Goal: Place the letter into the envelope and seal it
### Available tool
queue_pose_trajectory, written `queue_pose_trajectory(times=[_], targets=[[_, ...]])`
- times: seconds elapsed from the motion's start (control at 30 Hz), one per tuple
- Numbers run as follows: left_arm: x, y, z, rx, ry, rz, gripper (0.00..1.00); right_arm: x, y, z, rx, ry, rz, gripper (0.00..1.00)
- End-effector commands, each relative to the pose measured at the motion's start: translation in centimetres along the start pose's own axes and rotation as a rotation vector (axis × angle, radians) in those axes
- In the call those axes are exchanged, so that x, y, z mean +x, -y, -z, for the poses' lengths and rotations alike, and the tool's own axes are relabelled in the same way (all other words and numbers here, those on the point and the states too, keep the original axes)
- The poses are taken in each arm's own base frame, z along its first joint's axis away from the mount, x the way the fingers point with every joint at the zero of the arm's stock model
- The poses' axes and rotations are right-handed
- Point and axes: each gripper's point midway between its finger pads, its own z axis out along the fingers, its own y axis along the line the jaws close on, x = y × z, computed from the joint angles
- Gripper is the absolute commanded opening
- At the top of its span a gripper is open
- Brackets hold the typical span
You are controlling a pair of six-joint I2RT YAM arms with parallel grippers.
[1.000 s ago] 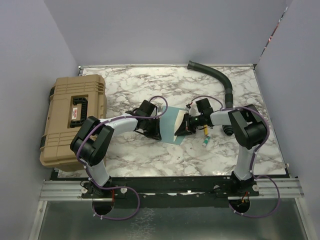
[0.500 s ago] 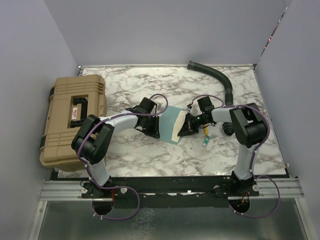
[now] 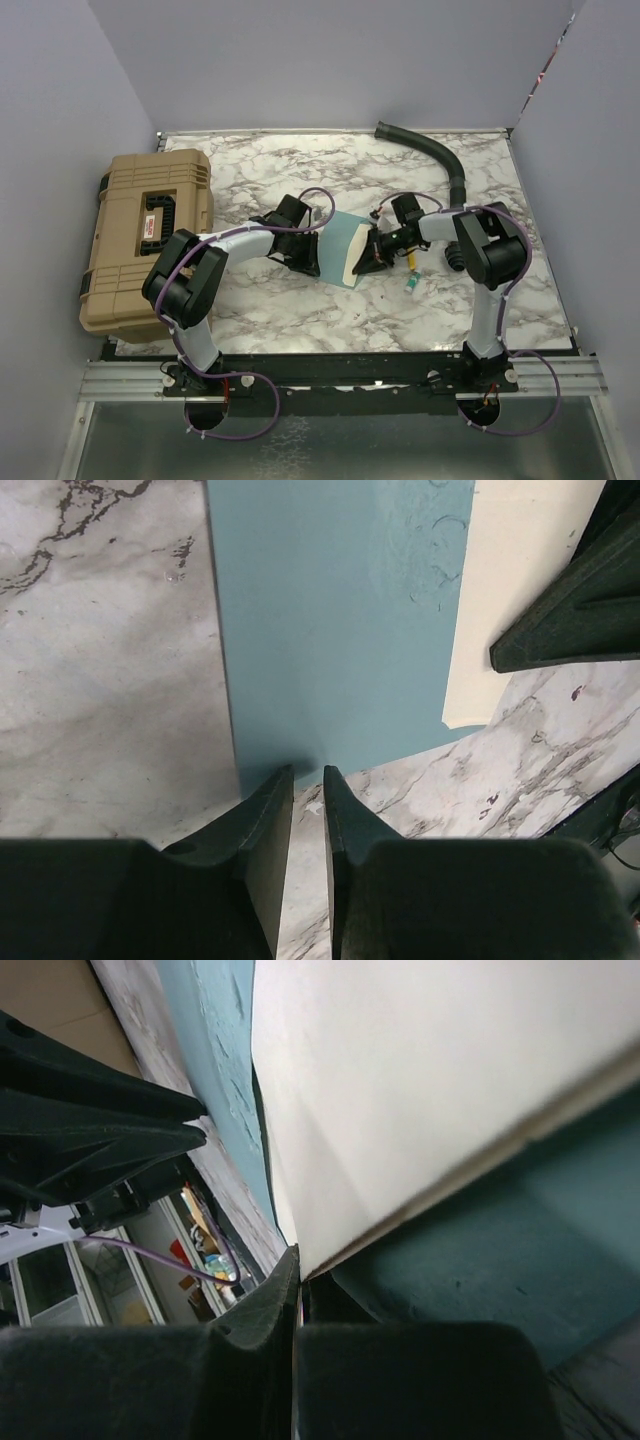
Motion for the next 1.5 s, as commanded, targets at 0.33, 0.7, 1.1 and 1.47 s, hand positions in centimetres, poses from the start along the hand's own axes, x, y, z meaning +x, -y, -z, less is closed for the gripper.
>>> queue_pose_trajectory(times=[0.33,0.7,1.1,1.47], targets=[[3.4,-4.0,-0.7,-0.141,-0.092,0.011,0.29,-2.7,1.2,2.2,0.217,0.188,-0.037,0.45],[0.1,-0.9,0.5,-0.031,-0.01,0.034,0.45,-5.1,1.6,2.0,0.221,0.296,-0.089,0.31],[-8.5,-2.2,3.2,-0.198,0.256,0.033,0.76,-6.5,1.6,4.6,0.355,0.405,-0.068,0.3],[-8.1,-3.0,-2.5,-0.151,0.125,0.038,0.47,-7.4,1.7,3.6,0.329,0.389,-0.099,0.27]])
